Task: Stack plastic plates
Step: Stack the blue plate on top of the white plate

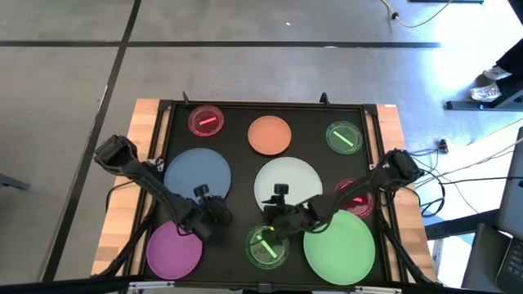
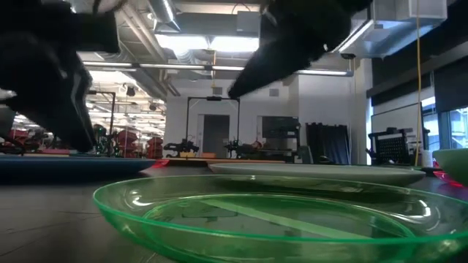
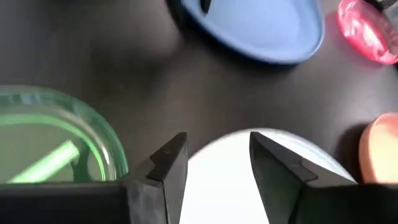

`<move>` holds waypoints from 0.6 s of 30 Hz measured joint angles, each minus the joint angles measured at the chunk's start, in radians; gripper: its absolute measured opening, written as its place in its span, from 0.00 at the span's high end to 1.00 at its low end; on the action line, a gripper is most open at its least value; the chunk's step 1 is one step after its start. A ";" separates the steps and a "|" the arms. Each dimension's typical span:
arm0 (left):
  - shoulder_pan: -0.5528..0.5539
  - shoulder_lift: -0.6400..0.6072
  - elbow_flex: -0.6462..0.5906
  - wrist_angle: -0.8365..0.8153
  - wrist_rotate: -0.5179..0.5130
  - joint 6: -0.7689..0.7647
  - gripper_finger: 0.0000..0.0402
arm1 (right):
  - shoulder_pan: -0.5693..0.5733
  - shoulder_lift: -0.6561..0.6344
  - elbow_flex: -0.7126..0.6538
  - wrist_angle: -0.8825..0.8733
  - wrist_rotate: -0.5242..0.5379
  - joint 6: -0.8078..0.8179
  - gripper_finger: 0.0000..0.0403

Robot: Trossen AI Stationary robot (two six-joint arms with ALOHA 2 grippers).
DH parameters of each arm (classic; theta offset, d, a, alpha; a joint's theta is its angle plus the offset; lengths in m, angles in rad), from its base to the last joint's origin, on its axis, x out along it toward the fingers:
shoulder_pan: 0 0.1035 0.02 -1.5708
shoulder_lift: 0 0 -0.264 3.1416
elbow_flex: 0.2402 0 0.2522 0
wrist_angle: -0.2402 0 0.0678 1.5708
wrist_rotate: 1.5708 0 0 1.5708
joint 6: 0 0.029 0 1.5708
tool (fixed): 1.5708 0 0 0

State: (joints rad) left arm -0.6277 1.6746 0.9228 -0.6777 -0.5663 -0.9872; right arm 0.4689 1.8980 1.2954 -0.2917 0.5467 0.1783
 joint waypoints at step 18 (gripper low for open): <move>0.102 0.135 0.004 -0.040 0.041 0.018 0.77 | 0.139 0.012 -0.096 0.002 0.001 0.212 0.60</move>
State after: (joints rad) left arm -0.5260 1.8092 0.9268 -0.7178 -0.5256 -0.9691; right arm 0.6083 1.9105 1.1997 -0.2901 0.5478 0.3906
